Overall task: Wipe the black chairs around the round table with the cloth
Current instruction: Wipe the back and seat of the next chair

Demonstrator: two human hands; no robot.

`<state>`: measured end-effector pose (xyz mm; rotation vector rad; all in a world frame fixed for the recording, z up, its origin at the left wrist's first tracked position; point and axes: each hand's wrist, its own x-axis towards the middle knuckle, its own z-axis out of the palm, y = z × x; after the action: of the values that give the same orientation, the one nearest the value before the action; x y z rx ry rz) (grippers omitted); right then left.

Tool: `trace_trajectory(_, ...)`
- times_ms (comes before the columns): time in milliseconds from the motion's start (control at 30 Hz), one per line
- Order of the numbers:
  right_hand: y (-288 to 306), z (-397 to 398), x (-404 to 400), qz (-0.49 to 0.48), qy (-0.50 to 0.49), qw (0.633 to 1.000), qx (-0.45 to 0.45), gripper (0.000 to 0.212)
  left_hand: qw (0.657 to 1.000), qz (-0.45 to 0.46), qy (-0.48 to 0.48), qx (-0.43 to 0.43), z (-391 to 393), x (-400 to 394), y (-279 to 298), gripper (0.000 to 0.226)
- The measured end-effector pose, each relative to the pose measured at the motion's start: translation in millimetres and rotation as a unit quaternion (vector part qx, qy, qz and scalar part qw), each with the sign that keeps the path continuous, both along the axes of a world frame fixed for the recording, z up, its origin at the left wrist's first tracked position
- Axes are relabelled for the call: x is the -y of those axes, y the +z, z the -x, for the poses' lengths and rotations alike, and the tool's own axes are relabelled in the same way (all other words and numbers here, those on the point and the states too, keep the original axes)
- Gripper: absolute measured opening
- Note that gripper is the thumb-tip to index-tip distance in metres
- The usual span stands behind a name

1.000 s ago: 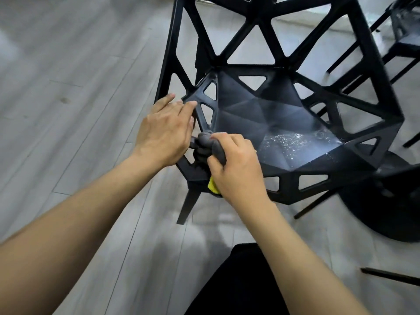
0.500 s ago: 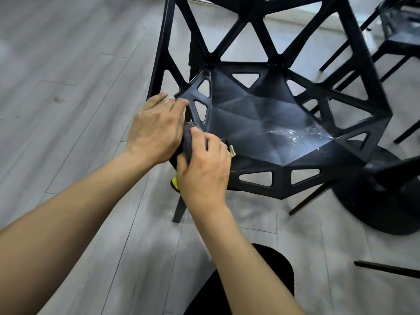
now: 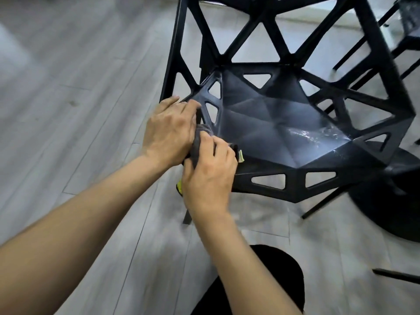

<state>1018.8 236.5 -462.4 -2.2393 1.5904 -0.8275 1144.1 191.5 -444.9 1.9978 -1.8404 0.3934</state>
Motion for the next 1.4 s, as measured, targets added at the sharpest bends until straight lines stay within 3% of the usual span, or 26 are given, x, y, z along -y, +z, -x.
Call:
trace_trajectory(67, -1.3, 6.6, 4.0, 0.028, 0.018, 0.999, 0.016, 0.051, 1.0, 0.001, -0.007, 0.002, -1.7, -1.7, -0.9, 0.035)
trace_trajectory(167, 9.1, 37.8, 39.8, 0.048, 0.019, 0.998, -0.044, 0.035, 1.0, -0.007, -0.022, 0.012, -0.7, -2.5, 2.4, 0.036)
trace_trajectory(300, 17.6, 113.2, 116.9, -0.028, -0.101, 0.989, -0.1, 0.028, 0.999, -0.023, -0.028, 0.018, -6.0, -1.4, 2.7, 0.037)
trace_trajectory(500, 25.0, 197.8, 181.7, -0.044, -0.196, 0.972, -0.117, 0.024, 0.999, -0.026, -0.004, 0.04, -2.3, 1.5, 2.4, 0.039)
trace_trajectory(600, 22.1, 150.8, 166.6, -0.08, -0.109, 0.989, -0.064, 0.032, 0.997, -0.058, 0.003, 0.051, 7.9, 8.3, 1.7, 0.038)
trace_trajectory(667, 20.1, 98.9, 146.8, -0.108, 0.006, 0.993, -0.048, 0.028, 0.997, -0.063, -0.01, 0.043, 19.2, 15.5, -1.3, 0.04)
trace_trajectory(733, 21.5, 62.2, 136.7, -0.105, 0.056, 0.992, -0.049, 0.023, 0.997, -0.072, -0.028, 0.02, 34.1, 21.9, -4.1, 0.043)
trace_trajectory(833, 17.1, 65.2, 148.2, -0.09, 0.034, 0.993, -0.068, 0.022, 0.992, -0.11, -0.04, 0.047, 44.1, 23.3, -13.0, 0.047)
trace_trajectory(1000, 15.2, 171.3, 208.0, -0.036, -0.143, 0.978, -0.15, 0.025, 0.991, -0.12, -0.017, 0.052, 44.7, 17.5, -12.7, 0.045)
trace_trajectory(1100, 22.4, 208.2, 224.0, -0.021, -0.107, 0.976, -0.19, 0.021, 0.991, -0.127, -0.012, 0.049, 47.0, 17.4, -11.3, 0.046)
trace_trajectory(1267, 18.0, 236.6, 169.3, 0.007, -0.099, 0.989, -0.111, 0.02, 0.992, -0.121, 0.005, 0.036, 46.2, 15.3, -11.8, 0.047)
trace_trajectory(1400, 10.5, 304.1, 111.4, 0.041, -0.211, 0.972, -0.097, 0.021, 0.994, -0.11, 0.005, 0.026, 46.5, 14.9, -10.4, 0.031)
